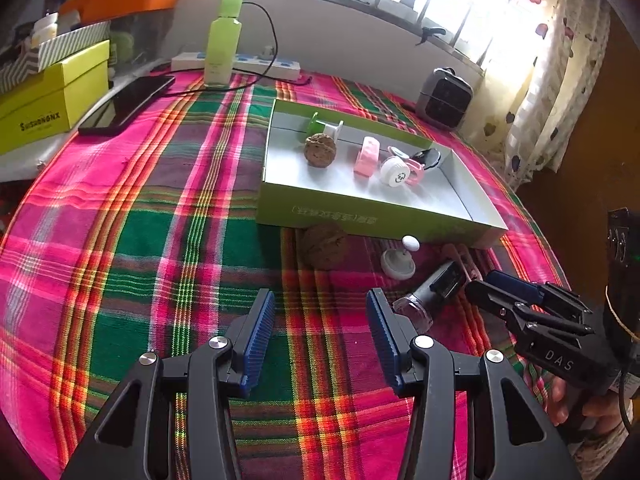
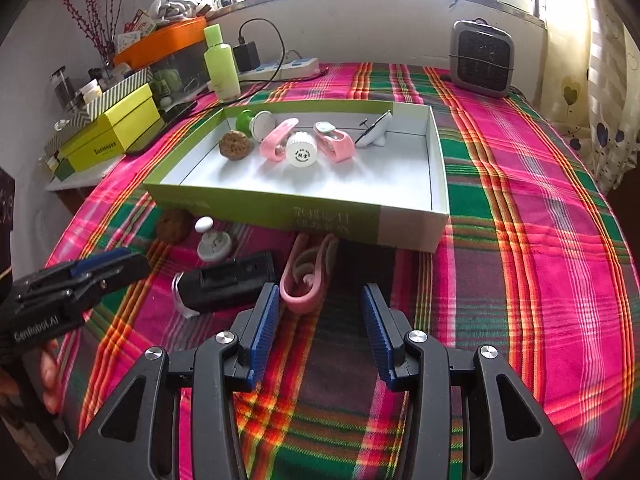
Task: Organize objects
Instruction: 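Close right tool on the pink curved hook while left tool approaches the black stamp, then close left tool on the black rectangular stamp, then carry the black stamp with left tool toward the box while right carries the hook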
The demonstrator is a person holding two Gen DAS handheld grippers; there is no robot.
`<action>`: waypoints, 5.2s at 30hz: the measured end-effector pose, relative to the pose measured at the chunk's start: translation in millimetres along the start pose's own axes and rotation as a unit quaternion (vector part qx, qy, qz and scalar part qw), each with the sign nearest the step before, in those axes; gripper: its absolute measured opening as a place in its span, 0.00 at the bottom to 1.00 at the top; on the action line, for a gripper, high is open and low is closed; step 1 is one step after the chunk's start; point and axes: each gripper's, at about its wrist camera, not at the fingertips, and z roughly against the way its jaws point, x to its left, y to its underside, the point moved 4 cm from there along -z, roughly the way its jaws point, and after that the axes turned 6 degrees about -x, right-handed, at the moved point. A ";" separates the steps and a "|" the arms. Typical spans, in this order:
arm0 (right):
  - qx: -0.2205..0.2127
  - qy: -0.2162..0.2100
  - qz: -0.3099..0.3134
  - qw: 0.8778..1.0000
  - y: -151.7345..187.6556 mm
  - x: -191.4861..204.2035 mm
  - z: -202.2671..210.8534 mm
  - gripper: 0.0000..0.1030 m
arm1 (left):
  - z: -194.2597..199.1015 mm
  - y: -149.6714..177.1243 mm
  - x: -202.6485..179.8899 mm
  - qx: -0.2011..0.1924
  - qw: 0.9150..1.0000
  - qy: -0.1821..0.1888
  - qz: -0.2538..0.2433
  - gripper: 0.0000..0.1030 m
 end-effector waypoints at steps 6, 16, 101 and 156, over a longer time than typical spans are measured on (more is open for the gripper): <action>0.008 0.010 0.020 1.000 -3.1 3.0 -9.2 0.43 | -1.9 0.3 -7.8 0.005 1.000 0.007 -0.010 0.45; 0.007 0.020 0.037 0.999 -8.6 0.4 -14.9 0.43 | -3.4 -0.5 -14.9 0.008 1.000 0.012 -0.017 0.45; 0.001 0.010 0.000 1.000 8.8 -45.8 12.0 0.24 | -40.6 3.0 -95.1 0.037 0.994 -0.014 -0.097 0.25; -0.034 -0.008 0.017 0.999 -62.1 -28.9 4.6 0.24 | -9.1 -68.6 -55.0 -0.017 0.998 -0.034 -0.047 0.25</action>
